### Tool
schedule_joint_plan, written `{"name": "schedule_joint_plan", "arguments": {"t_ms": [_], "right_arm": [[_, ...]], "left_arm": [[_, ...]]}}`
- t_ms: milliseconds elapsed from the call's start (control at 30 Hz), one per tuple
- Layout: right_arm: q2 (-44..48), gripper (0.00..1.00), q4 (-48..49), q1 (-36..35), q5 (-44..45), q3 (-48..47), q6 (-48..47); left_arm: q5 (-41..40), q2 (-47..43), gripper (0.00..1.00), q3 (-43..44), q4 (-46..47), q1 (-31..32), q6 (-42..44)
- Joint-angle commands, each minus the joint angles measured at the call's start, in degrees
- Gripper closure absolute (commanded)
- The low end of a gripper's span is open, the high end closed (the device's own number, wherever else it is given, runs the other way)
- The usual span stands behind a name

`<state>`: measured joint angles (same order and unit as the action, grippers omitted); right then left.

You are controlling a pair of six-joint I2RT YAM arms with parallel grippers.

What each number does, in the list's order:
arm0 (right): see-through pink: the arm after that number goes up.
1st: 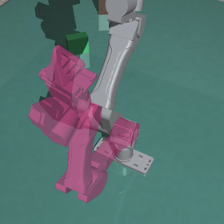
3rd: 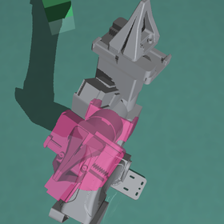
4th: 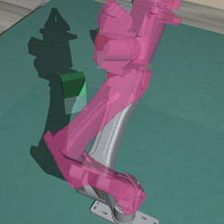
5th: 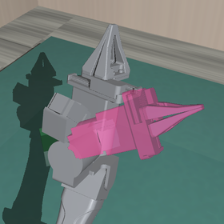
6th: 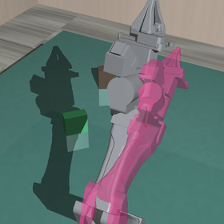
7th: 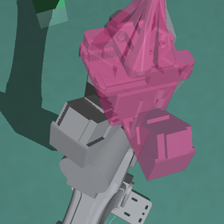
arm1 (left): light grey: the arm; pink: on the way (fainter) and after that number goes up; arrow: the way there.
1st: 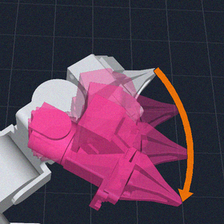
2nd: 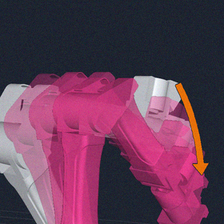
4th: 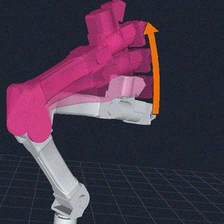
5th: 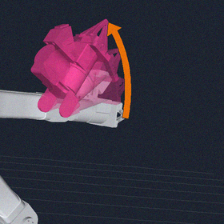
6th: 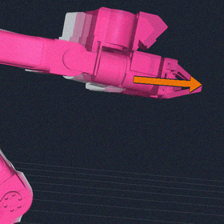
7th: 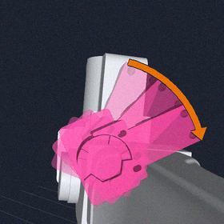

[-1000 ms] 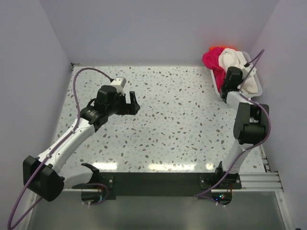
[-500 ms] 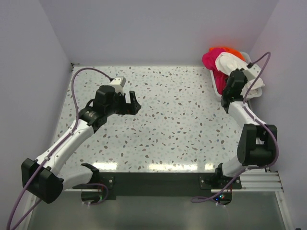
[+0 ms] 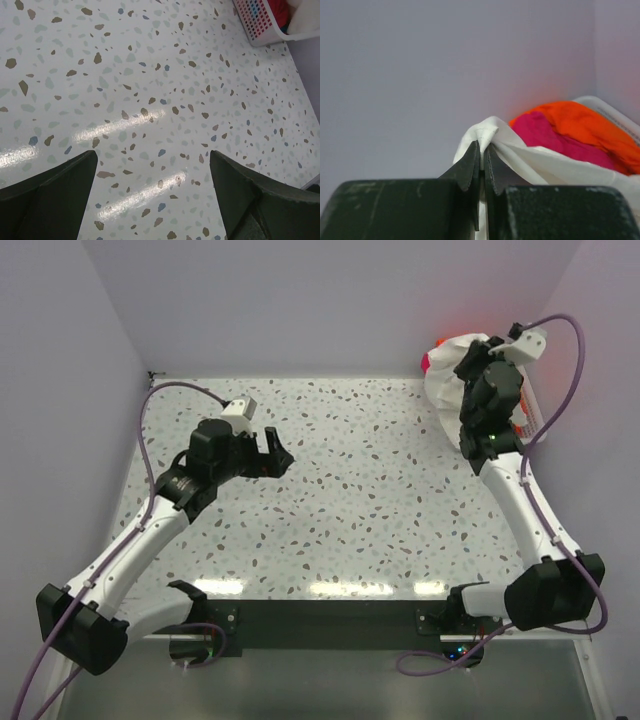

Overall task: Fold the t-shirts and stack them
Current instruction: Grab the tshirt from the pile, then move the tshirt to the center of the board

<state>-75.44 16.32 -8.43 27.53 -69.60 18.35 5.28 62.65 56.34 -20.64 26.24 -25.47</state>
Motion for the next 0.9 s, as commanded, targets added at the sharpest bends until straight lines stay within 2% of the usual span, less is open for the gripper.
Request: {"name": "schedule_joint_plan", "arguments": {"t_ms": [0, 133, 233, 367, 467, 533, 567, 600, 633, 667, 733, 767, 867], "right_arm": [[2.8, 1.00, -3.2, -6.3, -7.0, -11.7, -3.0], [1.8, 1.00, -11.5, -14.4, -10.6, -19.0, -2.4], [2.3, 1.00, -14.3, -19.4, -14.6, -19.8, 0.7], [1.9, 1.00, -18.2, -28.7, -15.8, -21.5, 1.0], [1.8, 1.00, -21.3, -30.8, -16.1, -21.9, 1.8], [2.8, 1.00, -24.7, -30.7, -11.5, -20.6, 2.6], [3.1, 0.96, -26.1, -30.3, -9.4, -18.9, 2.5], [3.0, 0.85, -27.7, -29.5, -8.0, -18.1, 2.8], [2.8, 0.67, -31.6, -28.6, -7.9, -17.4, 3.4], [2.5, 0.57, -33.3, -25.5, -8.5, -15.4, 4.1], [2.2, 0.47, -36.6, -21.2, -10.9, -12.2, 7.8], [2.4, 0.41, -38.2, -16.8, -13.6, -8.0, 9.1], [4.1, 0.34, -38.8, -13.3, -15.6, 0.7, 11.4]], "left_arm": [[-0.3, -2.0, 0.01, -0.4, 2.4, -0.6, -2.0], [-2.0, -3.9, 0.01, -1.3, 3.4, -0.6, -6.1], [-3.8, -5.5, 0.01, -2.8, 4.2, -0.6, -8.9], [-5.2, -6.3, 0.01, -2.8, 4.4, -0.5, -10.8], [-7.6, -6.7, 0.01, -2.4, 4.0, -0.6, -11.7], [-7.7, -6.6, 0.02, -2.2, 3.9, -0.6, -12.1], [-8.1, -6.6, 0.02, -2.3, 3.8, -0.6, -12.3], [-8.4, -6.4, 0.03, -2.8, 3.8, -0.6, -12.6], [-8.7, -6.3, 0.04, -3.2, 3.8, -0.5, -13.3], [-9.5, -6.1, 0.04, -3.9, 3.9, -0.6, -13.6], [-9.9, -5.6, 0.09, -6.0, 4.6, -0.6, -14.7], [-10.4, -5.4, 0.12, -6.7, 4.7, -0.5, -15.0], [-11.4, -3.8, 0.25, -10.8, 5.4, -0.6, -16.3]]}}
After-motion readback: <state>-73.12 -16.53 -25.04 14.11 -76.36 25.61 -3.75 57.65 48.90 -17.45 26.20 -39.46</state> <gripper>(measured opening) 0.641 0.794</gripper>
